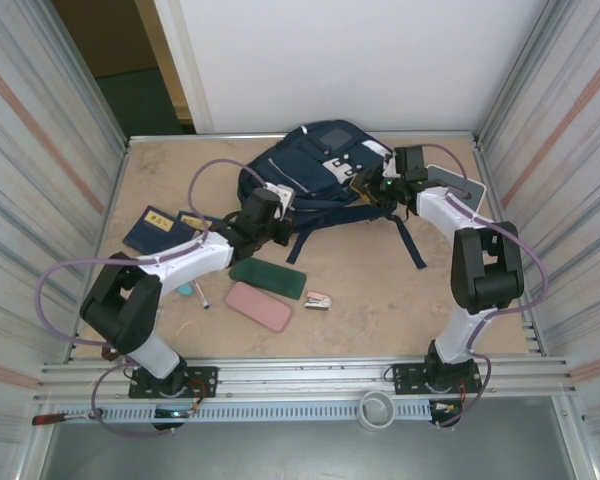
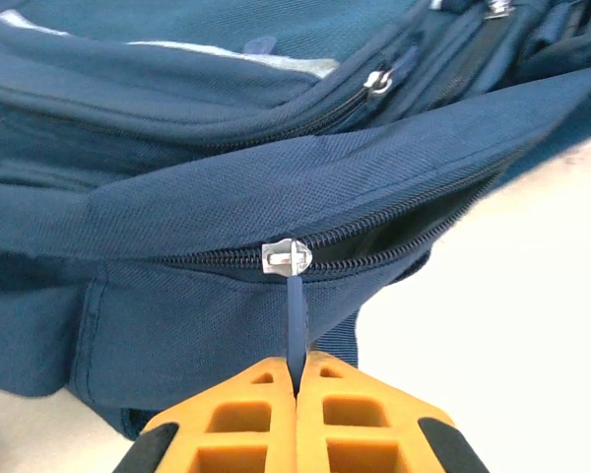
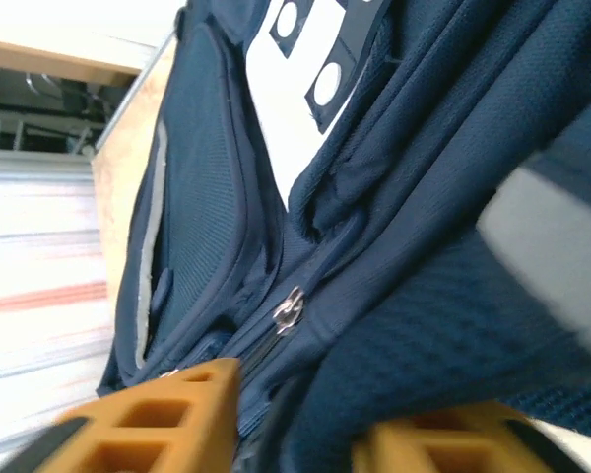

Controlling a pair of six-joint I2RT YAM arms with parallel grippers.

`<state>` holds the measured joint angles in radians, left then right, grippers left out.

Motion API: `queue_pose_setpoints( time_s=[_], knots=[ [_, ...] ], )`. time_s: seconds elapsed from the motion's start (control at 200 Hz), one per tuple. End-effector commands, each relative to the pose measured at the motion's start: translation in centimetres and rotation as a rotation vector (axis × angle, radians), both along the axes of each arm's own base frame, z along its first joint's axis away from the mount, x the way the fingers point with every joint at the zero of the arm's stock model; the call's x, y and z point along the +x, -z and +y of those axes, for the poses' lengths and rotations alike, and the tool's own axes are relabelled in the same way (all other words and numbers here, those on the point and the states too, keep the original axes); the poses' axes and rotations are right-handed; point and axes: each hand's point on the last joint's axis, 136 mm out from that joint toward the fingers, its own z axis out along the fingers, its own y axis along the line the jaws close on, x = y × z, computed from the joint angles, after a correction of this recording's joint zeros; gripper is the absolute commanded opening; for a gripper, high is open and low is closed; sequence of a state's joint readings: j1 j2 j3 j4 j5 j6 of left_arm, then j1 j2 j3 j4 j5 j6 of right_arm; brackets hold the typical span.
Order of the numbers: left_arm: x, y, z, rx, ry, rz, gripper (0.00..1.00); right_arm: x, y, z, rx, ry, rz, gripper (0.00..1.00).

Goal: Pack books, pencil case, and school supplies into a backpack

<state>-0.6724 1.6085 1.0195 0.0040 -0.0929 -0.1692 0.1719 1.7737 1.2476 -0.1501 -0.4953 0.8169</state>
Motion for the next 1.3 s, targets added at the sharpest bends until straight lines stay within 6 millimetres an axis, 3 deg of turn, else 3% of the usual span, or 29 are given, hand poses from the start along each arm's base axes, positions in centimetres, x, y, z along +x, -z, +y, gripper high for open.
queue_pose_setpoints(
  time_s=[0.0, 0.105, 0.24, 0.381, 0.471, 0.556, 0.641, 0.736, 0.842, 0.957, 1.132, 1.202, 1.293],
  knots=[
    [-0.1, -1.0, -2.4, -0.027, 0.055, -0.011, 0.0, -1.4, -0.3, -1.1, -0.028, -0.033, 0.003, 0.49],
    [-0.3, -0.1, -3.5, -0.016, 0.077, 0.002, 0.0, -3.8, 0.6, -1.3, -0.008, 0.005, 0.019, 0.61],
    [-0.7, 0.7, -4.6, 0.009, 0.104, 0.0, 0.0, -6.5, 1.4, 1.2, 0.054, 0.03, 0.033, 0.73],
    [-1.0, 1.1, -5.0, 0.023, 0.121, 0.002, 0.0, -7.2, 2.8, 3.8, 0.044, 0.063, 0.044, 0.75],
    [-1.3, 1.3, -4.8, 0.028, 0.124, 0.005, 0.0, -6.4, 4.0, 4.5, 0.043, 0.101, 0.051, 0.74],
    [-1.4, 1.3, -4.5, 0.028, 0.119, -0.001, 0.0, -5.1, 4.6, 4.9, 0.035, 0.124, 0.045, 0.71],
    [-1.7, 1.3, -4.2, 0.028, 0.116, -0.004, 0.0, -3.9, 5.3, 4.9, 0.006, 0.142, 0.043, 0.62],
    [-1.9, 1.4, -3.7, 0.038, 0.111, -0.009, 0.0, -3.2, 6.0, 4.5, -0.016, 0.158, 0.042, 0.46],
    [-1.8, 1.7, -2.6, 0.068, 0.094, -0.019, 0.0, -3.1, 6.0, 3.2, -0.043, 0.167, 0.022, 0.2],
    [-1.2, 2.0, -0.3, 0.089, 0.048, -0.017, 0.0, -3.6, 5.3, 1.7, -0.079, 0.154, -0.008, 0.07],
    [-0.2, 2.0, 3.0, 0.094, -0.01, -0.009, 0.0, -4.7, 4.5, 0.8, -0.134, 0.007, -0.032, 0.06],
    [-0.1, 1.7, 3.4, 0.083, -0.003, -0.008, 0.0, -5.1, 3.9, 1.2, -0.172, -0.096, -0.069, 0.11],
    [-0.2, 1.0, 3.3, 0.052, 0.017, -0.004, 0.0, -6.4, 2.5, 1.7, -0.282, -0.234, -0.156, 0.26]
  ],
)
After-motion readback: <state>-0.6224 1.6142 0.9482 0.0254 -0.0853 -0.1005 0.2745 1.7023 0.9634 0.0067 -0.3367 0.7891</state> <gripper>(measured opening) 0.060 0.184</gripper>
